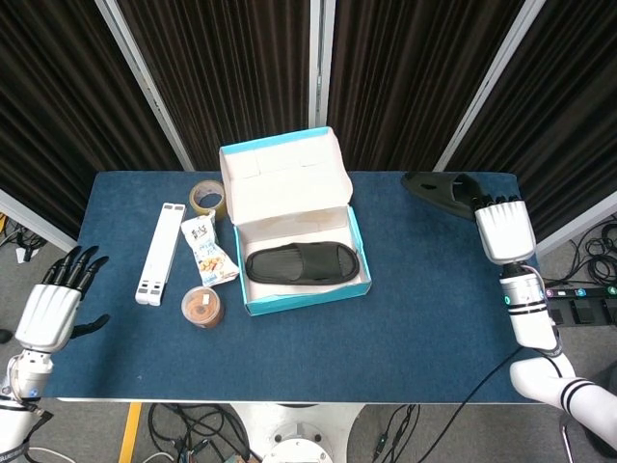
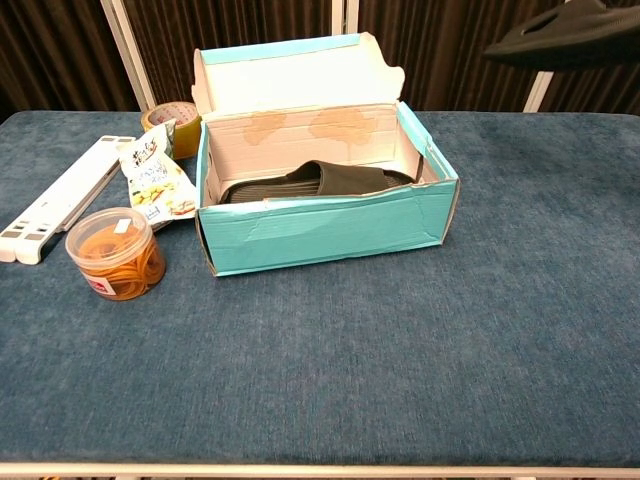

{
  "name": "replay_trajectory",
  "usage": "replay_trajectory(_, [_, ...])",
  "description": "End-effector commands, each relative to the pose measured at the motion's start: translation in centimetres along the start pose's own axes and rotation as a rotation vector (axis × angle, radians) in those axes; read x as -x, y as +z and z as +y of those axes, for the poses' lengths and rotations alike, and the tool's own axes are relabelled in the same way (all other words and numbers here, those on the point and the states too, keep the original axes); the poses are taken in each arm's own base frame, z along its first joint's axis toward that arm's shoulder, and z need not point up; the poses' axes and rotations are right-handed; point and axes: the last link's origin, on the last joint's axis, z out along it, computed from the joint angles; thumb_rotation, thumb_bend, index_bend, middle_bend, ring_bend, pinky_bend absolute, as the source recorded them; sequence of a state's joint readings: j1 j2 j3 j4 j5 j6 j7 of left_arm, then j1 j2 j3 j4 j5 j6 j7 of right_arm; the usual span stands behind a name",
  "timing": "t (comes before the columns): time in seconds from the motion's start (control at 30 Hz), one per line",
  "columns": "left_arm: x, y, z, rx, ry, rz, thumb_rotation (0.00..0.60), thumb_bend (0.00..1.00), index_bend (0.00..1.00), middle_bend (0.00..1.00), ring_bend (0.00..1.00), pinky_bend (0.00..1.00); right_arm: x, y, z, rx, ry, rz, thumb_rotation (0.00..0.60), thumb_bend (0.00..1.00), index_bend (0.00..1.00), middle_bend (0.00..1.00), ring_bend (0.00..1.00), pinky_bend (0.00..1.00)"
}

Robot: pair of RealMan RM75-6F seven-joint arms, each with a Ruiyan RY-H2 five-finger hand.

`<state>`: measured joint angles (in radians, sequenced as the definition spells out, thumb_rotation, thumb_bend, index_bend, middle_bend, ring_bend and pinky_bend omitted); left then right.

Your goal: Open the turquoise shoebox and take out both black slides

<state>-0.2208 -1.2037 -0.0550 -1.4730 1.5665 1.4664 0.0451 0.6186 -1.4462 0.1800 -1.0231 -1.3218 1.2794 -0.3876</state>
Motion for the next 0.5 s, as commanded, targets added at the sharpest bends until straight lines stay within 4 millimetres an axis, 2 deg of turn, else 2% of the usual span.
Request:
replay_trajectory(0.03, [0.06, 0.05, 0.16, 0.003, 0.001, -0.004, 0.6, 0.1, 0.12, 0.05, 0.0, 0.18, 0.67, -0.05, 0.13, 0.007, 0.024, -0.038, 0.6, 0.39, 0.9, 0.76, 0.68, 0.78])
replay_trajectory(0.1, [0.07, 0.08, 0.21, 0.004, 0.003, -0.006, 0.6, 0.1, 0.12, 0.05, 0.0, 0.18, 1.08, -0.06, 0.09, 0.007, 0.044, -0.082, 0.6, 0.36, 0.89, 0.74, 0.67, 0.76])
replay_trajectory(0.2, [0.04, 0.11, 0.19, 0.002, 0.003, -0.004, 0.6, 0.1, 0.12, 0.05, 0.0, 0.18, 1.44, -0.12, -0.16, -0.007, 0.098, -0.168, 0.6, 0.26, 0.79, 0.67, 0.6, 0.68])
replay_trajectory(0.27, [0.04, 0.07, 0.12, 0.001, 0.003, -0.005, 0.6, 0.1, 0.12, 0.05, 0.0, 0.18, 1.39, -0.18, -0.23, -0.024, 0.109, -0.215, 0.6, 0.13, 0.71, 0.6, 0.53, 0.56])
replay_trajectory(0.37, [0.07, -0.01, 0.05, -0.002, 0.0, -0.005, 0.6, 0.1, 0.12, 0.05, 0.0, 0.18, 1.25, -0.33, -0.36, -0.047, 0.108, -0.256, 0.6, 0.03, 0.6, 0.53, 0.42, 0.43])
replay_trajectory(0.5, [0.13, -0.08, -0.02, -0.003, -0.004, -0.005, 0.6, 0.1, 0.12, 0.05, 0.0, 0.18, 1.08, -0.54, -0.45, -0.059, 0.105, -0.309, 0.6, 0.0, 0.41, 0.39, 0.23, 0.24])
